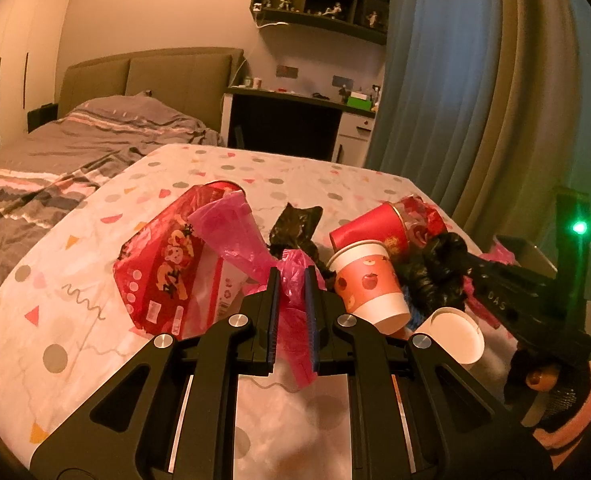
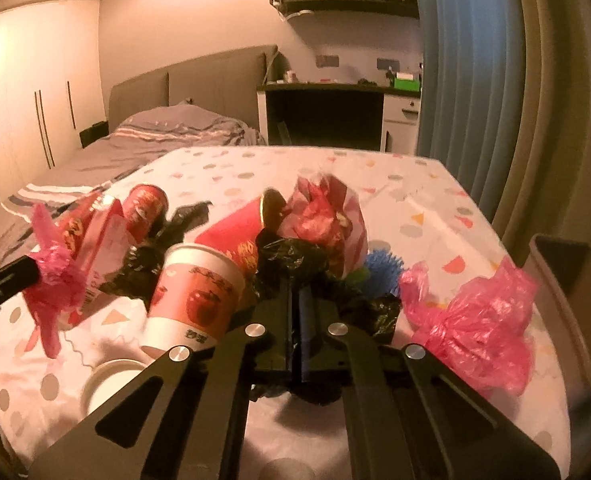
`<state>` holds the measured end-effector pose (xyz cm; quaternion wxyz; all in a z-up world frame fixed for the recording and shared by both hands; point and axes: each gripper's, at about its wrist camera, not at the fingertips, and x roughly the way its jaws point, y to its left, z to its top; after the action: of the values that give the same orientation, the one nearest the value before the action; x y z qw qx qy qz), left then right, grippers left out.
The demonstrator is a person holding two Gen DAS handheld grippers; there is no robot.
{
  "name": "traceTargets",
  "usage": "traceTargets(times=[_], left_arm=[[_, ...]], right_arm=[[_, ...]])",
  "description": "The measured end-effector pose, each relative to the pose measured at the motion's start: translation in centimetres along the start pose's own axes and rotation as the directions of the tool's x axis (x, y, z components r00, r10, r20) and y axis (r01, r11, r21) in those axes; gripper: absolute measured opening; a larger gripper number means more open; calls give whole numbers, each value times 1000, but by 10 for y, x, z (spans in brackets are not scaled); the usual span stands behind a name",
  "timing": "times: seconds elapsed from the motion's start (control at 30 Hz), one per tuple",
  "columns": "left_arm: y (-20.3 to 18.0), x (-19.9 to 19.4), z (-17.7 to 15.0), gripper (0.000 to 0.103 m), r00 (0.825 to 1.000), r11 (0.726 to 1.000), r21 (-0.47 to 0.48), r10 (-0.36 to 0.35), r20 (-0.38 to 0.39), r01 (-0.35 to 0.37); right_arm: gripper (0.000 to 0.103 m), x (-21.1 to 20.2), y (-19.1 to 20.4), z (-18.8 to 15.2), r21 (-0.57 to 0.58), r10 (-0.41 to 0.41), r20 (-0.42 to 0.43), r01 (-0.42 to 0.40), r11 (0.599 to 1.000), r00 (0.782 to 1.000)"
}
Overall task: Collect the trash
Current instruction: 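Carry the pink bag in the left tool while the right tool carries the black bag over the gray bin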
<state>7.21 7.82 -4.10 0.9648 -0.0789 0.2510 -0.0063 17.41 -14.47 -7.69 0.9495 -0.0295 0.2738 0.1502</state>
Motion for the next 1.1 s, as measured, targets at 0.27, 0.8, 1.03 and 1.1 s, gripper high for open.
traceTargets(times=[0.27, 0.8, 1.03, 1.1], left_arm=[[-7, -10, 2, 11, 1000, 1000, 18, 10, 20, -11], [-48, -44, 18, 11, 994, 996, 83, -47, 103, 39], [-87, -40, 21, 11, 986, 984, 140, -127, 110, 111], [-97, -39, 22, 11, 982, 979, 152, -151, 110, 134]], right_arm=[[2, -42, -1, 11, -7, 16, 97, -15, 1000, 995], [2, -130, -32, 25, 7, 45, 266, -48, 999, 963], [2, -144, -50, 22, 25, 6, 290, -14, 1000, 957], [2, -147, -58, 21, 34, -8, 296, -2, 999, 955]])
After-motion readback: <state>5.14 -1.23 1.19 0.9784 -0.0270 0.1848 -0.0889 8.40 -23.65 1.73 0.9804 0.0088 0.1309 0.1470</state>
